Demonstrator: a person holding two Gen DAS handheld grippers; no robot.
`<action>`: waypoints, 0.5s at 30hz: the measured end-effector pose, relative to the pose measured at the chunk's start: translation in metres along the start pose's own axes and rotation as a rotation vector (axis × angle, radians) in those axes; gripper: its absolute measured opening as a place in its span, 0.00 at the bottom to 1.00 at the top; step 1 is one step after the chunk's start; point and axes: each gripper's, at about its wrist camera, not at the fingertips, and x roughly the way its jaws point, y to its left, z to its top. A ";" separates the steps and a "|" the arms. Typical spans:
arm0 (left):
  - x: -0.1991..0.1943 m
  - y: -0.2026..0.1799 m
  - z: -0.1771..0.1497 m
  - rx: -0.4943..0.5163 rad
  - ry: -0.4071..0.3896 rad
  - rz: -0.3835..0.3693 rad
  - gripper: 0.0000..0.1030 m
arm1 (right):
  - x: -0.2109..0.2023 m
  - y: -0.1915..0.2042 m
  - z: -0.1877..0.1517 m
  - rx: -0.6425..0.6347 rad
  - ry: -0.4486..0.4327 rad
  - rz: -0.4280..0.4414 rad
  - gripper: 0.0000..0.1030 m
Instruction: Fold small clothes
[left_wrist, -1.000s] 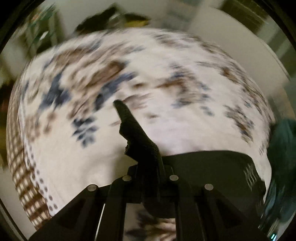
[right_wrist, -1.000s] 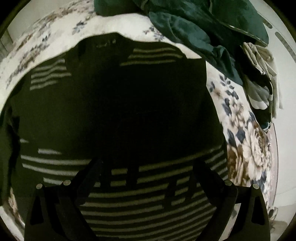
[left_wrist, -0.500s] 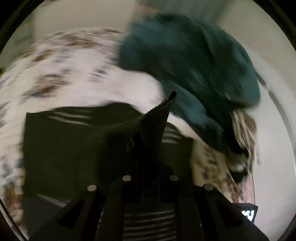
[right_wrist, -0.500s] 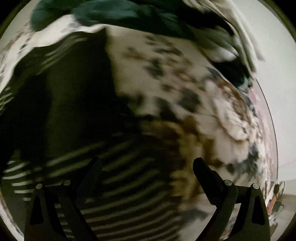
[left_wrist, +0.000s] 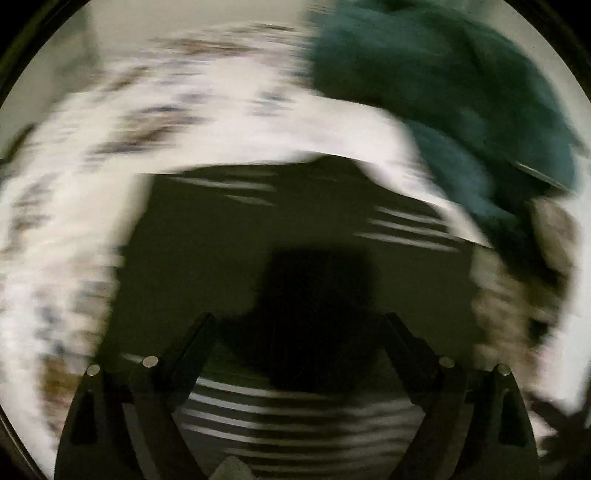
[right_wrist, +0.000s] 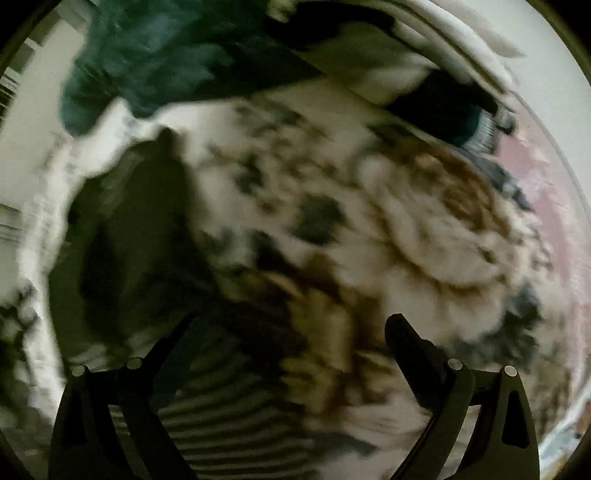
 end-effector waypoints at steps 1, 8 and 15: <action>0.008 0.025 0.004 -0.019 0.003 0.064 0.87 | 0.004 0.009 0.007 -0.008 0.004 0.031 0.97; 0.096 0.134 0.022 -0.102 0.111 0.234 0.90 | 0.087 0.076 0.061 -0.012 0.098 0.055 0.54; 0.124 0.156 0.022 -0.106 0.127 0.146 1.00 | 0.137 0.107 0.067 -0.156 0.162 -0.177 0.43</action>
